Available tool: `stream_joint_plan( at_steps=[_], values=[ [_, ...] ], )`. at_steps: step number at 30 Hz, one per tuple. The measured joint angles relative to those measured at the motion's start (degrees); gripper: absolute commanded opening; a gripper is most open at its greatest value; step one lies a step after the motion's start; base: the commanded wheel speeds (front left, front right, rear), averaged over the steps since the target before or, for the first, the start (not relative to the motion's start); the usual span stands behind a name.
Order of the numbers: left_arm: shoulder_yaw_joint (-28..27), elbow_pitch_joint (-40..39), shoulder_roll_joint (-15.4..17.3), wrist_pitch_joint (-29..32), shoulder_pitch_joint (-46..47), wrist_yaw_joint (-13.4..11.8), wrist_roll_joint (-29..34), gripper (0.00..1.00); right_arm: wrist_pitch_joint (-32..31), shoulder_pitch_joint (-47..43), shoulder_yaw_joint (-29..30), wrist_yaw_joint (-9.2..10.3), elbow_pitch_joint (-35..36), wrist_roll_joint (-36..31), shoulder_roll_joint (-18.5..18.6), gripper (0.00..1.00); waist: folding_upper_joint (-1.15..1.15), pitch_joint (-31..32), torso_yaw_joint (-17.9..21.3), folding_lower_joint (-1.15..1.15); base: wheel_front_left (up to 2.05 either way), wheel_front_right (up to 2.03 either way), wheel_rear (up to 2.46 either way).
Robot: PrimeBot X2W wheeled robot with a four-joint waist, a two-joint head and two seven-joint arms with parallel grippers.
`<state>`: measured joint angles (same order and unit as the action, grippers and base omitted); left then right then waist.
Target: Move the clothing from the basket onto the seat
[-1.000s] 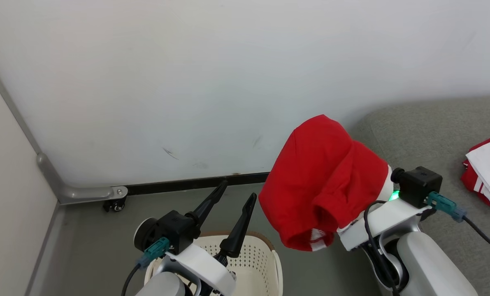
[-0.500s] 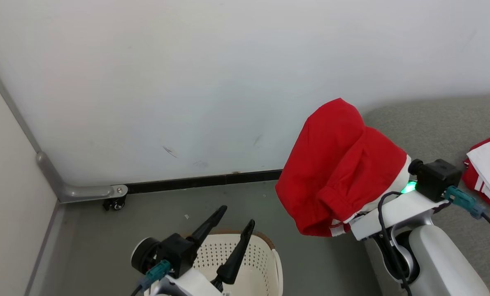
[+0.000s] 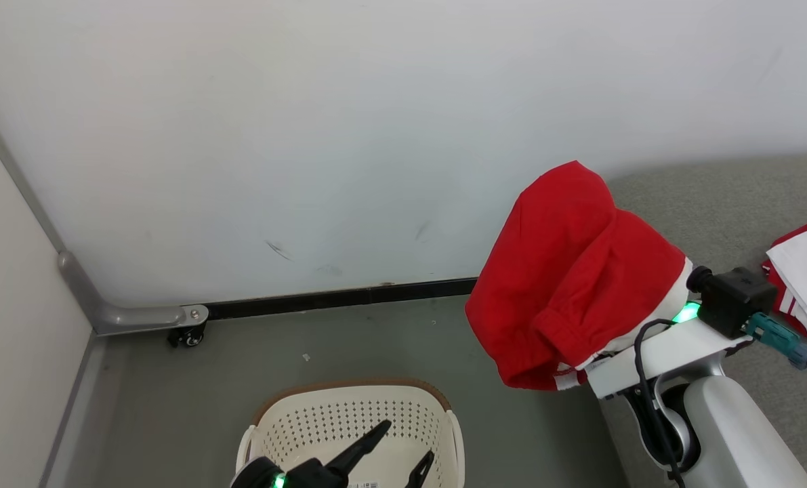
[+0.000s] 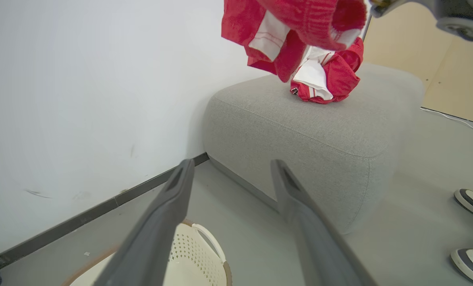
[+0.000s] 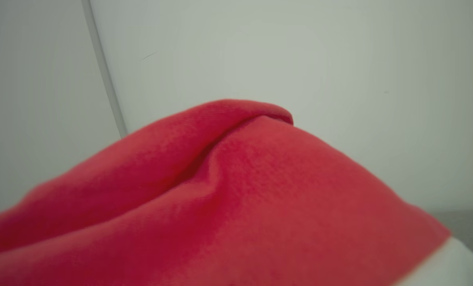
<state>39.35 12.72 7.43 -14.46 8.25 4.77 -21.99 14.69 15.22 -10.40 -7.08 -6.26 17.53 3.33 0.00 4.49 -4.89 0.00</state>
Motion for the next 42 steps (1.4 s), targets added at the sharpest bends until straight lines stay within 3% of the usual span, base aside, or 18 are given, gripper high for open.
stream_joint_plan(
  at_steps=[19,42],
  values=[
    [-3.47,0.38,-1.64,0.01,-4.36,0.51,1.51,1.00,0.00,-3.55,3.00,0.00,1.15,-0.68,0.45,0.00,0.00,-0.09,0.53,0.00,0.00,0.00,0.00],
    [-1.04,0.76,-3.34,0.01,-4.34,2.02,2.90,1.00,0.00,-8.37,11.48,0.00,4.82,-4.05,0.73,0.00,0.00,-0.55,5.27,0.00,0.00,0.00,0.00]
  ],
)
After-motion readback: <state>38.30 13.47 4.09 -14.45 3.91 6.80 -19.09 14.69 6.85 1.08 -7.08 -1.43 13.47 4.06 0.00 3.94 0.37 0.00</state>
